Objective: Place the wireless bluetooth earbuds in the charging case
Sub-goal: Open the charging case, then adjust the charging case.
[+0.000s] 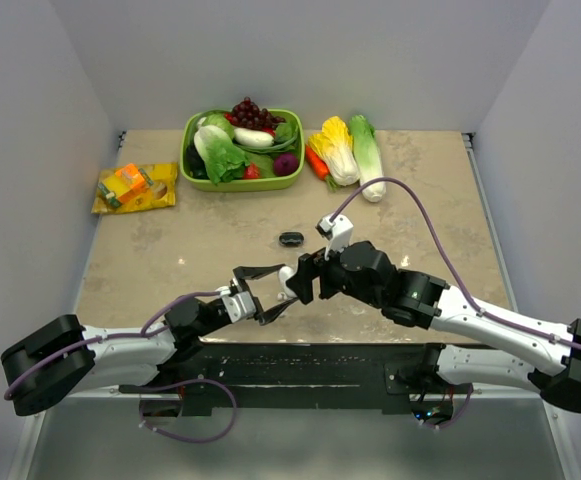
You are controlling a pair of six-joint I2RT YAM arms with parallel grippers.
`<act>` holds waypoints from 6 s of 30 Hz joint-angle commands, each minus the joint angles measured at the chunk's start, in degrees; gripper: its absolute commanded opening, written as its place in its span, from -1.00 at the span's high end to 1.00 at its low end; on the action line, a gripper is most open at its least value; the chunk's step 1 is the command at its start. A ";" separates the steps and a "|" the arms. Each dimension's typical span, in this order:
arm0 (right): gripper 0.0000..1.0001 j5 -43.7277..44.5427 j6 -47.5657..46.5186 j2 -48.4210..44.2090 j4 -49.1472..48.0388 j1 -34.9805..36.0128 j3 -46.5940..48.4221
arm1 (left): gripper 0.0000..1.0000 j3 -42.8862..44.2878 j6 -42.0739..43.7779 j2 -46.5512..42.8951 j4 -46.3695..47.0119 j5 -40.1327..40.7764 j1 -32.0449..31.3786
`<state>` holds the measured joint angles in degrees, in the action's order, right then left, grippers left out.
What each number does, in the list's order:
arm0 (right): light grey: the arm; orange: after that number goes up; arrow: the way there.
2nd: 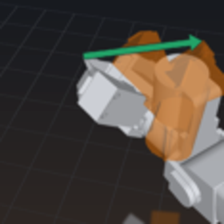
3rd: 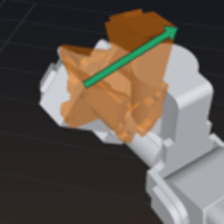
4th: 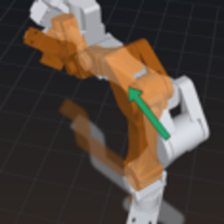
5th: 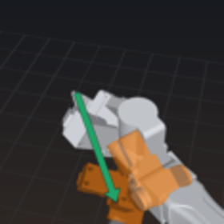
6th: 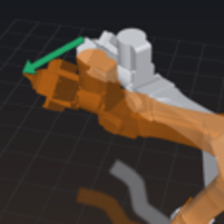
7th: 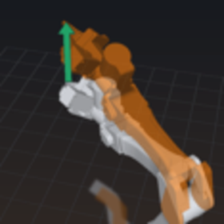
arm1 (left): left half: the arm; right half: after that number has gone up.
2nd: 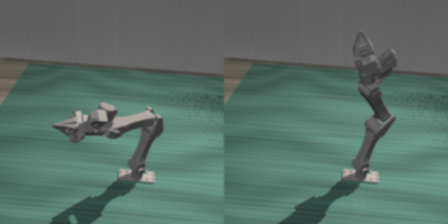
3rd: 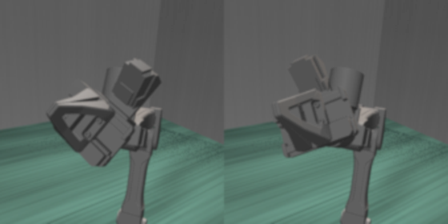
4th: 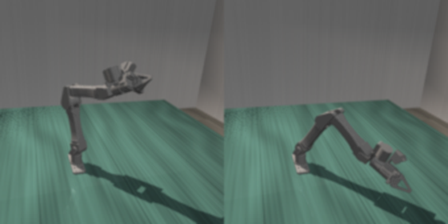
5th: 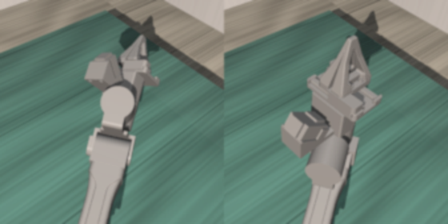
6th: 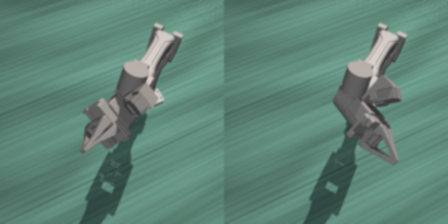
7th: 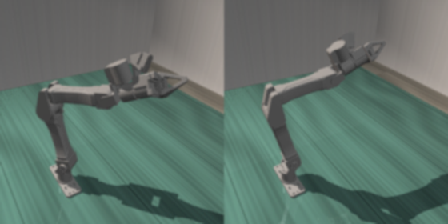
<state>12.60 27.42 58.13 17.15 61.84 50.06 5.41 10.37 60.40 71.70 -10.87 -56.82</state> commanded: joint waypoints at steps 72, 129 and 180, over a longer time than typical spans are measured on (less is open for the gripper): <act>0.48 -18.05 4.75 -3.11 -15.57 -7.44 -7.08 | 1.00 0.39 0.79 -2.57 12.94 -0.11 -1.10; 1.00 10.86 -36.21 -6.36 11.85 8.73 13.57 | -0.99 10.84 -25.13 -8.46 -18.70 -19.61 3.11; 1.00 4.54 -34.71 -3.46 11.24 12.07 11.20 | -0.03 18.15 -28.65 2.62 -12.55 -30.96 7.33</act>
<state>17.85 -7.14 54.50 29.89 73.67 61.04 22.96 -17.65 63.02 55.07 -41.21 -49.63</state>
